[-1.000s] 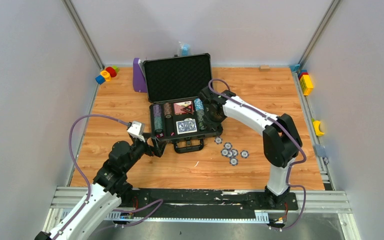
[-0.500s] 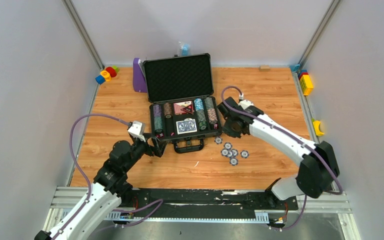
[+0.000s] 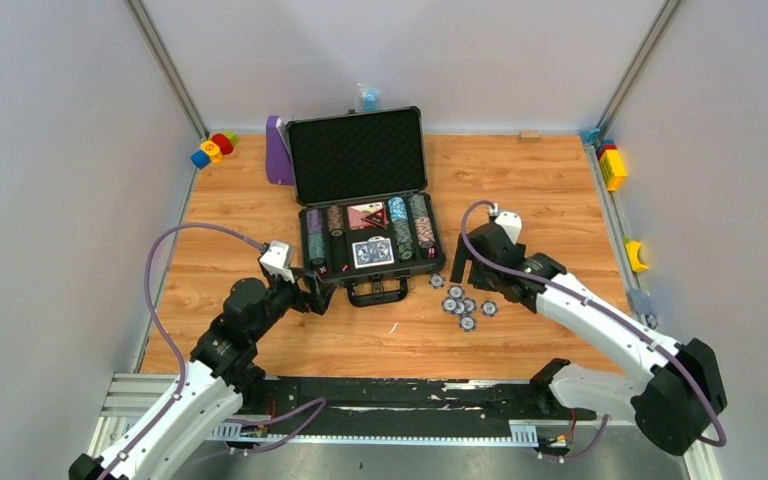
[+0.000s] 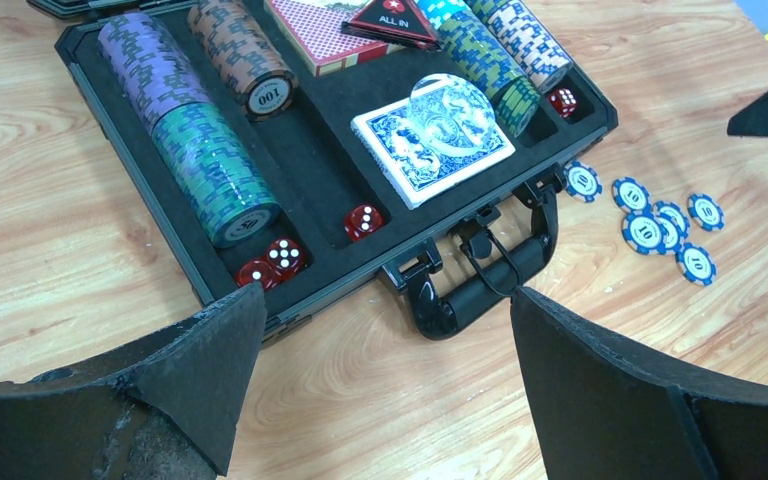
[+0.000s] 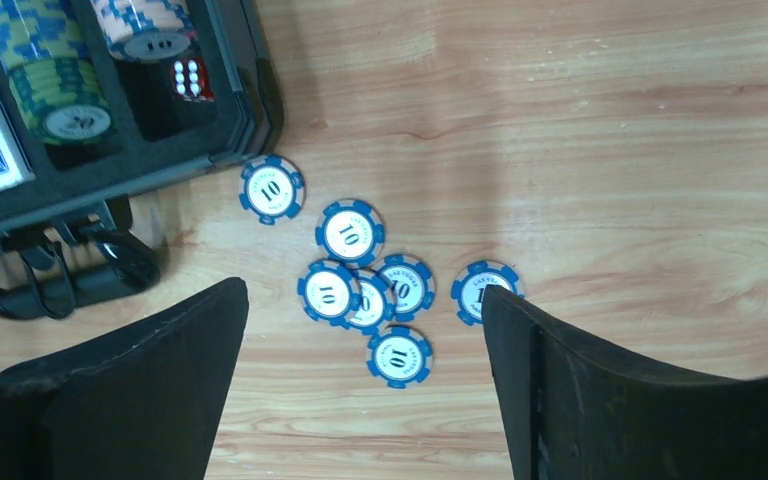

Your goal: Pack up texas hold em set

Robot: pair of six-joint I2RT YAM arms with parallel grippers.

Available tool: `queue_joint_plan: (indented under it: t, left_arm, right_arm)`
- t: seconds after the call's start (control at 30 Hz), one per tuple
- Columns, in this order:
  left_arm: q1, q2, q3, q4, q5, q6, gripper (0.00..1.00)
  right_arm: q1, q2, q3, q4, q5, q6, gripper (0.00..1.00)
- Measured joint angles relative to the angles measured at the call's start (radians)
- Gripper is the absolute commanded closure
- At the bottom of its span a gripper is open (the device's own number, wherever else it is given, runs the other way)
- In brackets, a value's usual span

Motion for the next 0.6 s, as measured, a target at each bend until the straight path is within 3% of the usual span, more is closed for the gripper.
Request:
queue_joint_plan:
  t: [0.1, 0.17, 0.6]
  left_arm:
    - [0.000, -0.004, 0.000, 0.001, 0.000, 0.000, 0.00]
    - [0.000, -0.011, 0.000, 0.003, 0.000, 0.000, 0.00]
    - [0.000, -0.026, 0.000, 0.007, 0.008, 0.001, 0.00]
  right_arm:
    - [0.000, -0.079, -0.097, 0.082, -0.027, -0.067, 0.07]
    - [0.000, -0.098, -0.120, 0.096, -0.063, -0.098, 0.00]
    - [-0.006, -0.007, -0.118, 0.185, -0.261, -0.210, 0.05]
